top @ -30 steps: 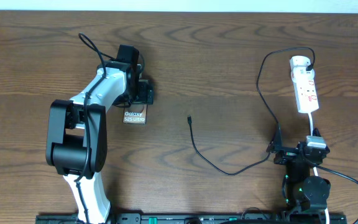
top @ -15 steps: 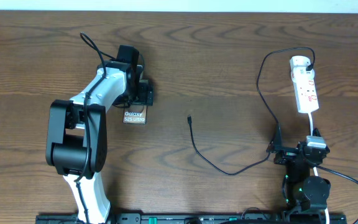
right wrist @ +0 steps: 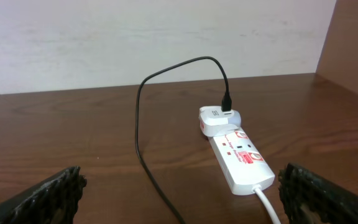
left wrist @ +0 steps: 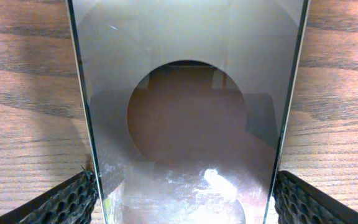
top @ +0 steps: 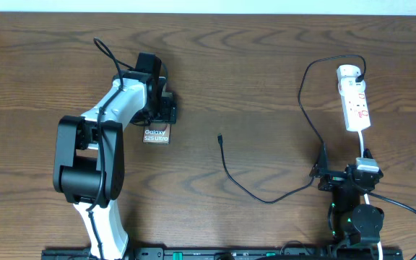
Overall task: Plug charger to phone and switch on socket
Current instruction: 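Lift the phone upright with the left gripper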
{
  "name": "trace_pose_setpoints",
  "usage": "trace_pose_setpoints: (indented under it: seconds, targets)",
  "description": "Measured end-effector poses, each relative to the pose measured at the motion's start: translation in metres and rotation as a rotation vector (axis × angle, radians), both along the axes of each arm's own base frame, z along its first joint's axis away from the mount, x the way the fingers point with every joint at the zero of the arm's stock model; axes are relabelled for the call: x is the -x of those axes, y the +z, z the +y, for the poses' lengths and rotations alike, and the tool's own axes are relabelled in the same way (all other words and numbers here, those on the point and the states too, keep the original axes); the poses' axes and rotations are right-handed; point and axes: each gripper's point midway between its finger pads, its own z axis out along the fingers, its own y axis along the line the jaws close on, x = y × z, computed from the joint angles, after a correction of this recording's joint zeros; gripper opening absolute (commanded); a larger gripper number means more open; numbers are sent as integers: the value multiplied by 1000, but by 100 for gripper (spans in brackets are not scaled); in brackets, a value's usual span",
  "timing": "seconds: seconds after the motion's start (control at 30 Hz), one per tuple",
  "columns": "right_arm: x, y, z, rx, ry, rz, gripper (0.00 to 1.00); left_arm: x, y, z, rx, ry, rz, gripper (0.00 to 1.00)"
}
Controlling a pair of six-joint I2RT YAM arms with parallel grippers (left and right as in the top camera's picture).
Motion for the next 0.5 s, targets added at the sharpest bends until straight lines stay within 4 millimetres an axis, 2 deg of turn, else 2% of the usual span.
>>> trace_pose_setpoints:
  seconds: [0.5]
  targets:
    - [0, 0, 0, 0, 0, 0, 99, 1, 0, -3, -23, 1, -2, 86]
